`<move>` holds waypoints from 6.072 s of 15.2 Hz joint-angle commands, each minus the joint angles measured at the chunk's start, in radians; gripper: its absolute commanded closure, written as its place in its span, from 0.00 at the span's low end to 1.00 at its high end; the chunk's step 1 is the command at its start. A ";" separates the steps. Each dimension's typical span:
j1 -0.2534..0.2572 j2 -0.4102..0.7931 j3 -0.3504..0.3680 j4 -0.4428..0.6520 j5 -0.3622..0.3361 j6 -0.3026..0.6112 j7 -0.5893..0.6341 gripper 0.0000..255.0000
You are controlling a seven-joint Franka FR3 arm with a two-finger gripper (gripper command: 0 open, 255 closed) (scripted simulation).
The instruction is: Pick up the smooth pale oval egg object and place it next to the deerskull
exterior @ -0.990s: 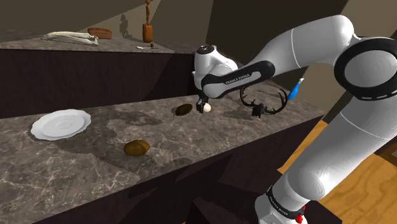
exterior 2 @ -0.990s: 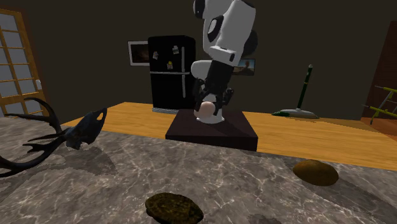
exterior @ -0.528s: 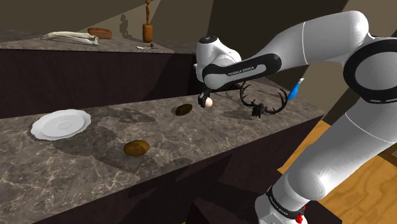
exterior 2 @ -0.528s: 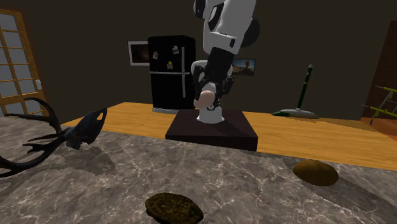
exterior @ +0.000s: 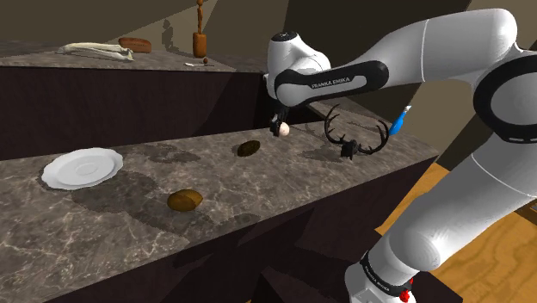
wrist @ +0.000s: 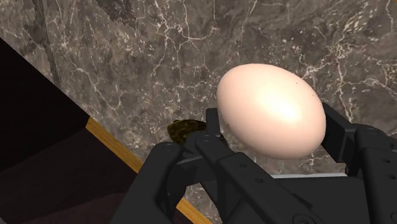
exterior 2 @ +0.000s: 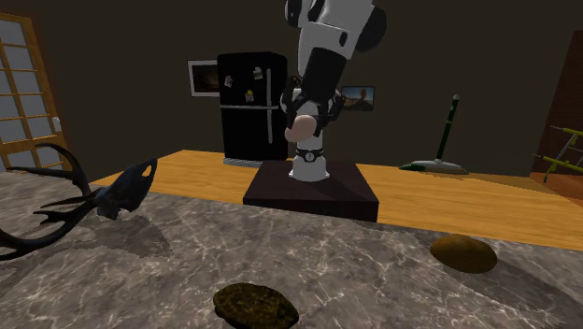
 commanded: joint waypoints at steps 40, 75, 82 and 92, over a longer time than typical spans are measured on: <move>-0.310 0.043 -0.530 0.105 0.097 0.187 -0.872 1.00; -0.386 0.334 -0.579 0.002 0.249 0.583 -1.015 1.00; -0.403 0.403 -0.562 -0.018 0.282 0.668 -1.027 1.00; -0.437 0.512 -0.523 -0.027 0.331 0.782 -1.045 1.00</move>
